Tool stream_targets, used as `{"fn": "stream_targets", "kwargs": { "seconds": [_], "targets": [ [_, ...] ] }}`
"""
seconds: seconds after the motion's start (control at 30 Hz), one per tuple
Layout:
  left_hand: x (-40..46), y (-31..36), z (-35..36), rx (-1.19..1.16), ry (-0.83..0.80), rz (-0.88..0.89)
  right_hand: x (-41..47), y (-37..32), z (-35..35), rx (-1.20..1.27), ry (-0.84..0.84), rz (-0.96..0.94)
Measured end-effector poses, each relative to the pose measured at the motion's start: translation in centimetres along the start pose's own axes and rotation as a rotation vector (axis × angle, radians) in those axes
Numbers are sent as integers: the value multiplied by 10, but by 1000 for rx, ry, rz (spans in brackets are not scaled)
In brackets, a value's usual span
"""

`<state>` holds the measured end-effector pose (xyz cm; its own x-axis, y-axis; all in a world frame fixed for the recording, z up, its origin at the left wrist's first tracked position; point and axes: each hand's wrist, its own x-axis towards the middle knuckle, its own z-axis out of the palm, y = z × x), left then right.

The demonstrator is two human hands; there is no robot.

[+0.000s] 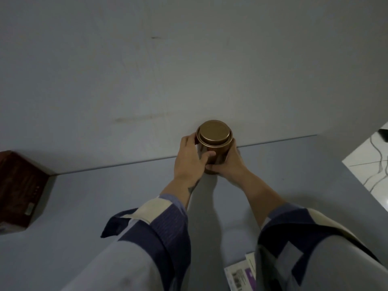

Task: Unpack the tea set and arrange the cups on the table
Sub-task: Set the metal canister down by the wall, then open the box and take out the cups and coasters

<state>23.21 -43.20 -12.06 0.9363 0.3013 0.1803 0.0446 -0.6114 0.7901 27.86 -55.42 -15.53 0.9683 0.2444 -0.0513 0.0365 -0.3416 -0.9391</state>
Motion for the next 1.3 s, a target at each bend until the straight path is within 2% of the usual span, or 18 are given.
{"fn": "stream_targets", "kwargs": {
  "seconds": [0.07, 0.13, 0.23, 0.37, 0.47, 0.57, 0.73, 1.0, 1.23, 1.3],
  "targets": [
    [1, 4, -4, 7, -42, -38, -4, -1, 0, -15, -22, 38],
    [4, 5, -11, 52, -170, -100, -12, -1, -1, -99, -47, 87],
    [0, 3, -33, 236, -345, -154, -31, -4, -4, -396, -44, 212],
    [-18, -3, -74, 337, -361, -142, -60, -24, 5, -763, -102, 356],
    [-34, -10, -114, 379, -348, -125, -75, -51, 25, -808, -274, 334],
    [-48, -25, -164, 405, -303, -132, -89, -92, 55, -780, -402, 245],
    [-73, -67, -255, 464, -173, -111, -111, -154, 125, -759, -394, 112],
    [-121, -165, -410, 451, -18, -256, -158, -210, 277, -670, -480, 58],
    [-154, -242, -476, 341, 267, -363, -172, -233, 382, -381, -365, 19],
    [-155, -261, -487, 249, 340, -448, -169, -237, 406, -306, -322, 44]
  ]
}}
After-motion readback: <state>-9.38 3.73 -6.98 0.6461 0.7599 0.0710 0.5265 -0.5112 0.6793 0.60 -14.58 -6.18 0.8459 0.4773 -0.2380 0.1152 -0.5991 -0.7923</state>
